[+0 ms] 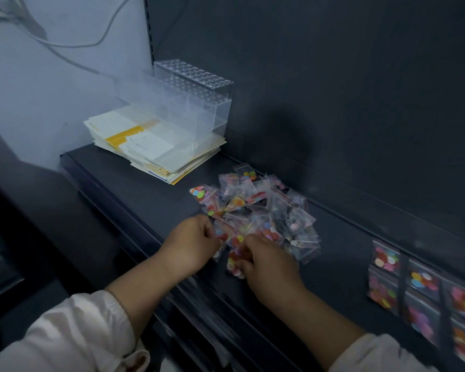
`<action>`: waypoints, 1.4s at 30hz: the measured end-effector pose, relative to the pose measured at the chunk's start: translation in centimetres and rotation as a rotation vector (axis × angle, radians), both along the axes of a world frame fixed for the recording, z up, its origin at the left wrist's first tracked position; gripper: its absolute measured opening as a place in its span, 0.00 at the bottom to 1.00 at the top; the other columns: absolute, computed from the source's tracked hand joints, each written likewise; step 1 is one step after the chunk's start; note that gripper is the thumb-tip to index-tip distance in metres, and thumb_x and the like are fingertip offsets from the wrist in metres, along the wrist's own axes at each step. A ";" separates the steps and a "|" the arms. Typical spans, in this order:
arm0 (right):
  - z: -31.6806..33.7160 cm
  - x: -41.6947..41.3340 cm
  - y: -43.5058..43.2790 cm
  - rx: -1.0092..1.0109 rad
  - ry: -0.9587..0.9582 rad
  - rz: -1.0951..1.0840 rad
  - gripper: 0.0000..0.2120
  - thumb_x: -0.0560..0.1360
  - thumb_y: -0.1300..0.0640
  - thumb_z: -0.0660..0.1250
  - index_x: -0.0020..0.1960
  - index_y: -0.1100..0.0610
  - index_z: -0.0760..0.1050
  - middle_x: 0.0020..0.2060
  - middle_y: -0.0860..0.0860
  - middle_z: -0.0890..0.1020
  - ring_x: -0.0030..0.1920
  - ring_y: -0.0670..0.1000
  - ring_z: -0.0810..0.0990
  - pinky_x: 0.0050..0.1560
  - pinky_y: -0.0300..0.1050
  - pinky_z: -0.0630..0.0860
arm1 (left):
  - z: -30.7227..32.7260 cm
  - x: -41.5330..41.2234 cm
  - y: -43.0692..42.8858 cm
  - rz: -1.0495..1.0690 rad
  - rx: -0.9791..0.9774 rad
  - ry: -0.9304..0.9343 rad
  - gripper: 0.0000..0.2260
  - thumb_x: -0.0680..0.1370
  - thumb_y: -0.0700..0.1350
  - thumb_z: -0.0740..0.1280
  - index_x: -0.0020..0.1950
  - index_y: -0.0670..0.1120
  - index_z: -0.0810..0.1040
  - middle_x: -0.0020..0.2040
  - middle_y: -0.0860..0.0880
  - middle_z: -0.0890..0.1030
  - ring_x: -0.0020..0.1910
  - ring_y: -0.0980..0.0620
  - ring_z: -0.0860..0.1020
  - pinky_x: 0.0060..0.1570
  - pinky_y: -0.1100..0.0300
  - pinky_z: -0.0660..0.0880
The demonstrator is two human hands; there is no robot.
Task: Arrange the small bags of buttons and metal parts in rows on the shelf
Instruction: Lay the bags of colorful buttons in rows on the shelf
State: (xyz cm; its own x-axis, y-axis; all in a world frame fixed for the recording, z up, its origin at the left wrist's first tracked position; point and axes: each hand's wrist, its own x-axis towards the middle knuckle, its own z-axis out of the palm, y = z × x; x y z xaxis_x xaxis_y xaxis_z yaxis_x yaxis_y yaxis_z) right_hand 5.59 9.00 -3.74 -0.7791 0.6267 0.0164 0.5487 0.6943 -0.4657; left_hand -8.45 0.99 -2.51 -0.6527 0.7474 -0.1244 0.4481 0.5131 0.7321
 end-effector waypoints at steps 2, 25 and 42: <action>0.0 0.2 0.0 -0.070 0.034 -0.005 0.05 0.74 0.60 0.62 0.48 0.51 0.71 0.45 0.46 0.78 0.45 0.46 0.76 0.47 0.45 0.75 | 0.2 0.3 0.1 0.021 0.031 -0.033 0.10 0.72 0.41 0.70 0.33 0.46 0.71 0.31 0.49 0.74 0.31 0.54 0.70 0.32 0.60 0.67; 5.0 12.0 1.4 -0.068 0.545 -0.239 0.13 0.73 0.57 0.68 0.48 0.40 0.69 0.40 0.42 0.76 0.41 0.40 0.75 0.42 0.35 0.73 | 6.9 14.1 3.3 -0.141 0.208 -0.809 0.06 0.77 0.45 0.66 0.42 0.44 0.76 0.40 0.39 0.83 0.39 0.45 0.82 0.45 0.54 0.78; 6.1 26.9 3.2 -0.807 0.959 -0.697 0.08 0.73 0.68 0.67 0.45 0.56 0.75 0.37 0.54 0.80 0.35 0.49 0.76 0.33 0.39 0.72 | 6.1 26.0 9.2 -0.391 0.183 -0.778 0.11 0.72 0.27 0.65 0.48 0.41 0.73 0.45 0.43 0.82 0.39 0.50 0.81 0.33 0.60 0.78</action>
